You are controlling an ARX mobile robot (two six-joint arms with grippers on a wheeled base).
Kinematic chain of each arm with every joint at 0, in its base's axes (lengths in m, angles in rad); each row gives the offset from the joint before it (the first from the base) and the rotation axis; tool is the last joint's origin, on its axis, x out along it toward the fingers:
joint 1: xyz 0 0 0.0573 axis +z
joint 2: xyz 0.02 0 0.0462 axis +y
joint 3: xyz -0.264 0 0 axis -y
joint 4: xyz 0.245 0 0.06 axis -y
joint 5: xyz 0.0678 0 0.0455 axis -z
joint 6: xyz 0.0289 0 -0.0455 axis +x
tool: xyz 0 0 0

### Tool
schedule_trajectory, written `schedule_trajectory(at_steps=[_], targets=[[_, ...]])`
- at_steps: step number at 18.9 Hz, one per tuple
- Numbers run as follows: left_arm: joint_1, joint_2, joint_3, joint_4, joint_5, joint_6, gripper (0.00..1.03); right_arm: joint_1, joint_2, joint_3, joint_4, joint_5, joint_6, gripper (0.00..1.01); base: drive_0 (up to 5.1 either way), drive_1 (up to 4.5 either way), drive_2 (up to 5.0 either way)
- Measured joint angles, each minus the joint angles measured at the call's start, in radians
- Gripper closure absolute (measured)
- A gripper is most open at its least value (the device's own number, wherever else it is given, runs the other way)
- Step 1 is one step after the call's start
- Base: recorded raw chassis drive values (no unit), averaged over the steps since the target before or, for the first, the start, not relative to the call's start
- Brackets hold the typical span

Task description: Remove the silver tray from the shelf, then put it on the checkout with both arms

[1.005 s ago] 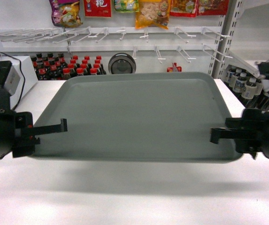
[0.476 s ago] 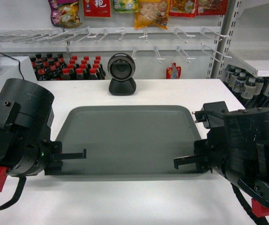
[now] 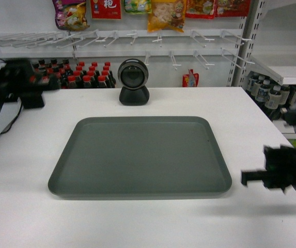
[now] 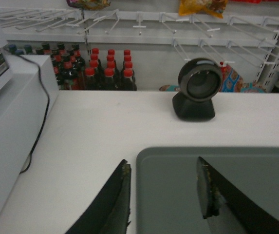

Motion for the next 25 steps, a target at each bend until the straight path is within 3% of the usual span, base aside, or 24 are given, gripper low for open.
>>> schedule_trajectory(at_steps=[6,8,14,15,17,19,20,21,25], targets=[[0.034,-0.066,-0.167,0.173,0.025,0.050,0.85,-0.043,-0.156,-0.131,0.011,-0.029,-0.008,0.96,0.0,0.00,0.0],[0.048,-0.177,-0.214,0.194,0.046,0.064,1.01,-0.065,-0.270,-0.197,0.024,-0.049,-0.010,0.98,0.0,0.00,0.0],[0.104,-0.462,-0.421,0.092,0.101,0.069,1.02,-0.124,-0.629,-0.418,0.015,-0.115,-0.010,0.98,0.0,0.00,0.0],[0.140,-0.506,-0.446,0.061,0.159,0.070,1.02,-0.130,-0.687,-0.441,0.013,-0.124,-0.010,0.98,0.0,0.00,0.0],[0.175,-0.597,-0.487,-0.004,0.163,0.070,1.02,-0.203,-0.819,-0.473,-0.069,-0.185,-0.010,0.98,0.0,0.00,0.0],[0.172,-0.759,-0.525,-0.116,0.171,0.070,1.02,-0.206,-1.021,-0.511,-0.234,-0.197,-0.010,0.98,0.0,0.00,0.0],[0.172,-0.918,-0.552,-0.246,0.171,0.070,1.02,-0.206,-1.290,-0.510,-0.499,-0.197,-0.010,0.98,0.0,0.00,0.0],[0.173,-1.066,-0.564,-0.378,0.171,0.070,1.02,-0.206,-1.453,-0.514,-0.651,-0.197,-0.010,0.98,0.0,0.00,0.0],[0.173,-1.238,-0.564,-0.534,0.172,0.070,1.02,-0.206,-1.630,-0.514,-0.807,-0.197,-0.010,0.98,0.0,0.00,0.0]])
